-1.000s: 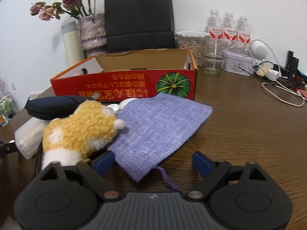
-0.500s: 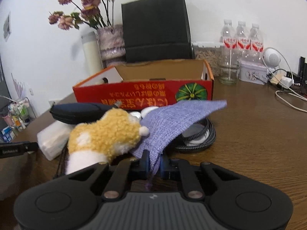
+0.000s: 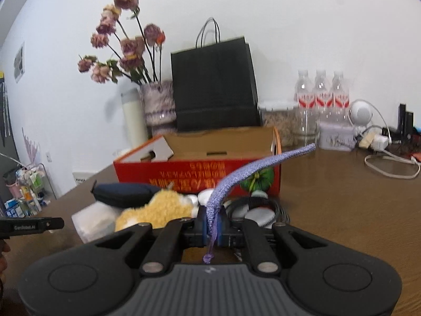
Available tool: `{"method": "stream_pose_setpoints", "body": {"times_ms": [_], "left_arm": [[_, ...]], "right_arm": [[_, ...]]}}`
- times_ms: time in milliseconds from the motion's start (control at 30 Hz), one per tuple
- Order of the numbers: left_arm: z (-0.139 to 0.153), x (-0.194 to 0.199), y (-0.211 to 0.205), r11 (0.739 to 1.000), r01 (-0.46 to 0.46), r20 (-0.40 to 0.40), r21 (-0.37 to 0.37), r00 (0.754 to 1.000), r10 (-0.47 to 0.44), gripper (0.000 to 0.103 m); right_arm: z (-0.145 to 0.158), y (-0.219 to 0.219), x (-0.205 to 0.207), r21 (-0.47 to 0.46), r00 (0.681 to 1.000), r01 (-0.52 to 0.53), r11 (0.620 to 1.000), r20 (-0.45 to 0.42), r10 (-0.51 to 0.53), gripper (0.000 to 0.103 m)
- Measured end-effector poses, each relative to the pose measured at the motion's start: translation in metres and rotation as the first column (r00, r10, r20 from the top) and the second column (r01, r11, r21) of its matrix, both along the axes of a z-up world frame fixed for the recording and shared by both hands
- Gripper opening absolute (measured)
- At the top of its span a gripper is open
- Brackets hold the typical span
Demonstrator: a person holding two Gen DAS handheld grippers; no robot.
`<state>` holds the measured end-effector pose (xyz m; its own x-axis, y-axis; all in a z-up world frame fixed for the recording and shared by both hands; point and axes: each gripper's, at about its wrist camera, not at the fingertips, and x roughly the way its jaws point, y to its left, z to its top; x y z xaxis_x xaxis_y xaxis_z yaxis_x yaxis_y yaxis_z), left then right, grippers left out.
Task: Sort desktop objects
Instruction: 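Close the right tool on the lilac pouch while the left tool grips the white cap, then carry the pouch and cap into the cardboard box and open both tools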
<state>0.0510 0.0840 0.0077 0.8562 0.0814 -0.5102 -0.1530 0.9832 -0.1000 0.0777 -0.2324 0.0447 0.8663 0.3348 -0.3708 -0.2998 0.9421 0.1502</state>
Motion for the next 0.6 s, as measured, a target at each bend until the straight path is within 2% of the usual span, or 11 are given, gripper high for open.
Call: {"method": "stream_pose_setpoints", "body": {"times_ms": [267, 600], "left_arm": [[0.032, 0.003, -0.009, 0.999, 0.037, 0.091, -0.014, 0.995, -0.036, 0.029], [0.055, 0.018, -0.026, 0.996, 0.093, 0.152, -0.002, 0.984, -0.092, 0.029]], "right_arm": [[0.025, -0.001, 0.004, 0.007, 0.998, -0.028, 1.000, 0.063, 0.028, 0.005], [0.054, -0.001, 0.016, 0.026, 0.990, -0.064, 0.998, 0.129, 0.060, 0.005]]}}
